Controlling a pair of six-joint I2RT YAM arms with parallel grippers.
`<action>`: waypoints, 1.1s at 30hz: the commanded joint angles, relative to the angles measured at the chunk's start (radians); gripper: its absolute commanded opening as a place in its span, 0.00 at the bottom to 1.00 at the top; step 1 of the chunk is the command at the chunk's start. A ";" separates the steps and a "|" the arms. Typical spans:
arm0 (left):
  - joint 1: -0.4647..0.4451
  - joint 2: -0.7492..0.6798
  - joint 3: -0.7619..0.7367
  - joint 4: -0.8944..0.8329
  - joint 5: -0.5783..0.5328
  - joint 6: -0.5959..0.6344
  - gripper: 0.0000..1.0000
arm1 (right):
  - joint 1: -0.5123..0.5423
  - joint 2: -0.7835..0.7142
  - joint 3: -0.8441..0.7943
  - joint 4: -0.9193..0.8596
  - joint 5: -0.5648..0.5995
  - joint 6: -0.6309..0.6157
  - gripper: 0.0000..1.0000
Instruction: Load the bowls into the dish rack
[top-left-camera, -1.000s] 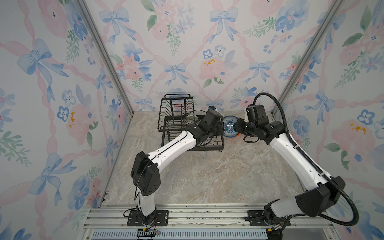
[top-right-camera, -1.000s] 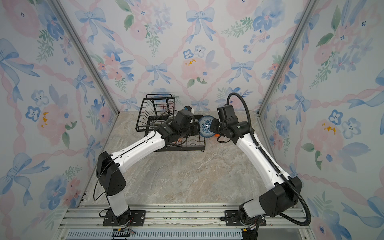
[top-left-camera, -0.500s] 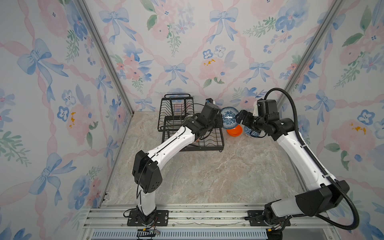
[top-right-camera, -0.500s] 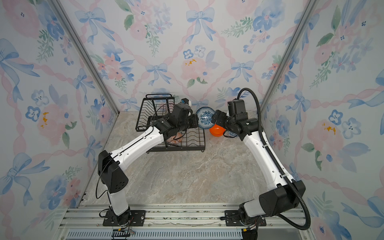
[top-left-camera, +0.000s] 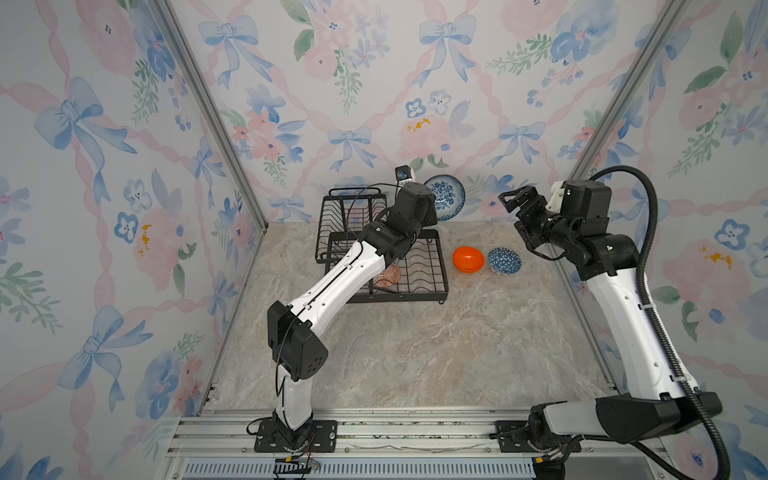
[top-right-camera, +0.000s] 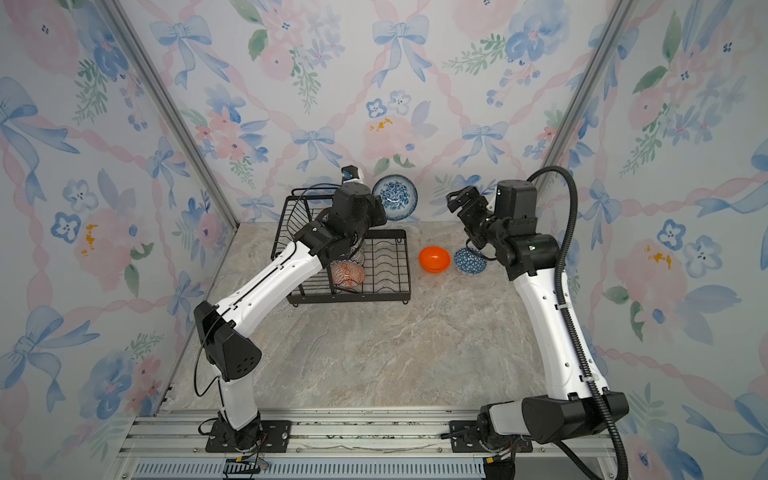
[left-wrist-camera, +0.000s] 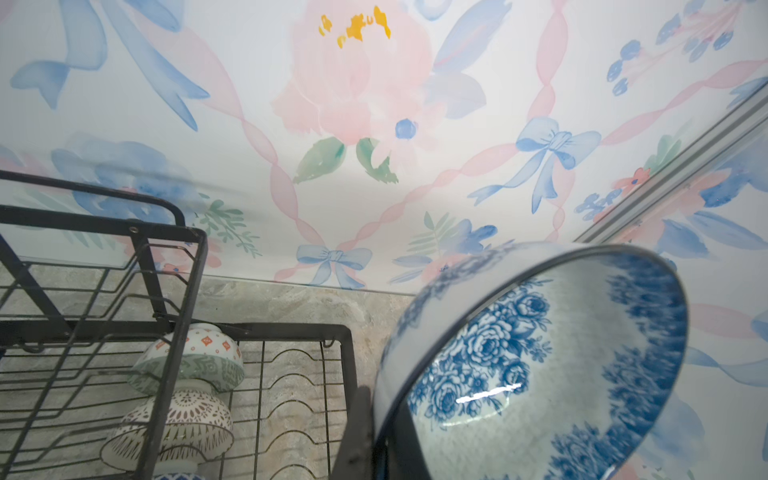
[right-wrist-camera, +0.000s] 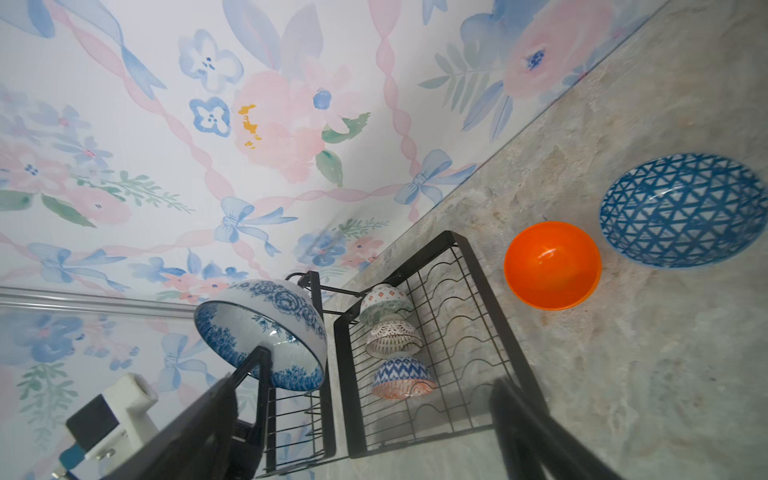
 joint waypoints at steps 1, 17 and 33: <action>0.000 -0.019 -0.016 0.175 -0.092 0.065 0.00 | 0.004 0.013 0.020 0.119 -0.037 0.209 0.97; -0.016 -0.079 -0.289 0.599 -0.196 0.250 0.00 | 0.222 0.217 0.306 0.110 0.117 0.389 0.97; -0.058 -0.116 -0.450 0.779 -0.242 0.338 0.00 | 0.283 0.309 0.331 0.167 0.137 0.478 0.97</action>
